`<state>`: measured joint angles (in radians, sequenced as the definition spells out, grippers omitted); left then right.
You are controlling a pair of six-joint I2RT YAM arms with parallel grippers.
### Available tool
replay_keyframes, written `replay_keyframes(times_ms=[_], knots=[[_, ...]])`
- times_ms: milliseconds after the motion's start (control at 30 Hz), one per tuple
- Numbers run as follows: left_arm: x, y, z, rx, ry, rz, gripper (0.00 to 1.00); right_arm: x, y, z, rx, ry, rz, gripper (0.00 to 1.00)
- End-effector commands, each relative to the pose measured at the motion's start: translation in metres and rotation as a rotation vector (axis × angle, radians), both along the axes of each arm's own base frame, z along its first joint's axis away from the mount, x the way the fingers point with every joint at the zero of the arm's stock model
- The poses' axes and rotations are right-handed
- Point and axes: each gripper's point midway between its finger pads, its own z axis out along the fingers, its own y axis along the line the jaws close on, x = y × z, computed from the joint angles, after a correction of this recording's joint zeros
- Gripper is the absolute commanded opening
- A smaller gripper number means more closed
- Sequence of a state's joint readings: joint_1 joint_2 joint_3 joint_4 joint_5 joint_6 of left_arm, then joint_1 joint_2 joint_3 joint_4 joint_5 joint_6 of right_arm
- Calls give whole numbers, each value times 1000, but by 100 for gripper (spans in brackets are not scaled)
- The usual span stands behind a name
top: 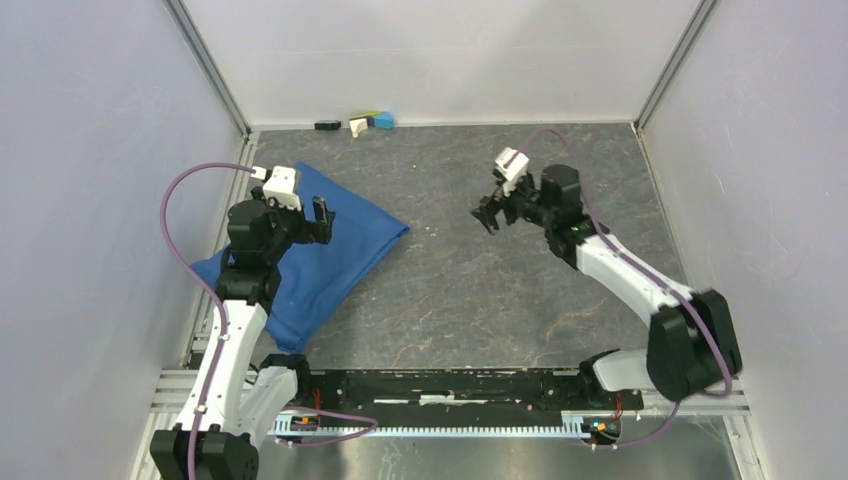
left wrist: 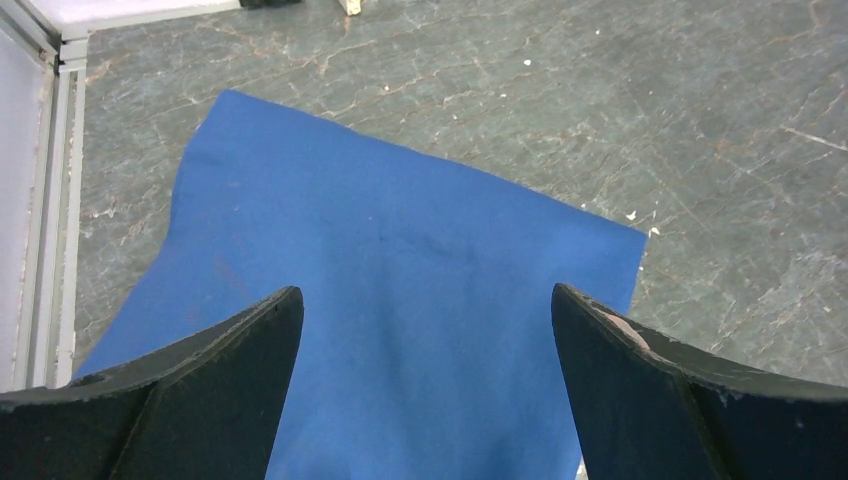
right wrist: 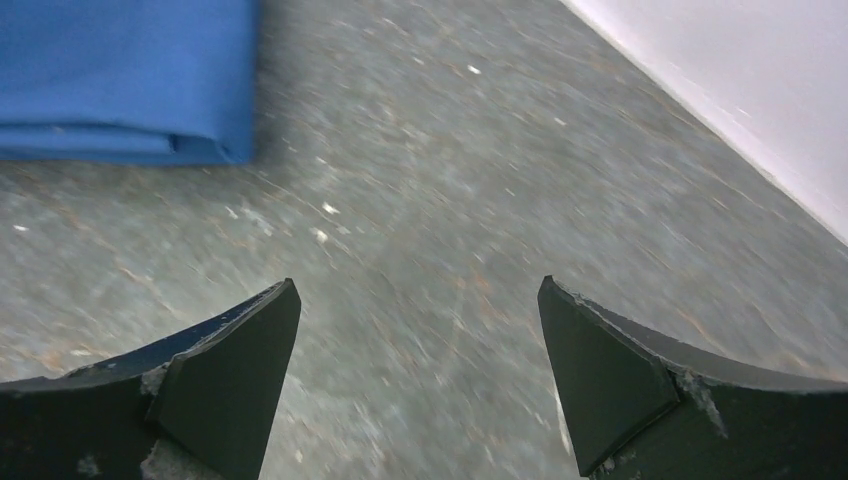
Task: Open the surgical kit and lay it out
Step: Move the surgical kit at the center of the board.
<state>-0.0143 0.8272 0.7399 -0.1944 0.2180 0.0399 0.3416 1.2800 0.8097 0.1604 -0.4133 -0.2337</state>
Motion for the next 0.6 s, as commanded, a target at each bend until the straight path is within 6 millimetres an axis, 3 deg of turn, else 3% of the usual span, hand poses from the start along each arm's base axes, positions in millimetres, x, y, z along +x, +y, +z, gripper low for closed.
replay_keyframes(times_ms=[0, 167, 333, 567], knots=[[0, 7, 1, 74, -1, 3, 100, 13, 70, 14, 80, 22, 151, 97], [-1, 5, -6, 68, 19, -13, 100, 14, 153, -4, 221, 186, 316, 97], [-1, 1, -12, 62, 31, -34, 100, 17, 215, -18, 345, 342, 439, 97], [-3, 1, -21, 79, 42, -48, 100, 35, 260, -48, 463, 550, 531, 97]])
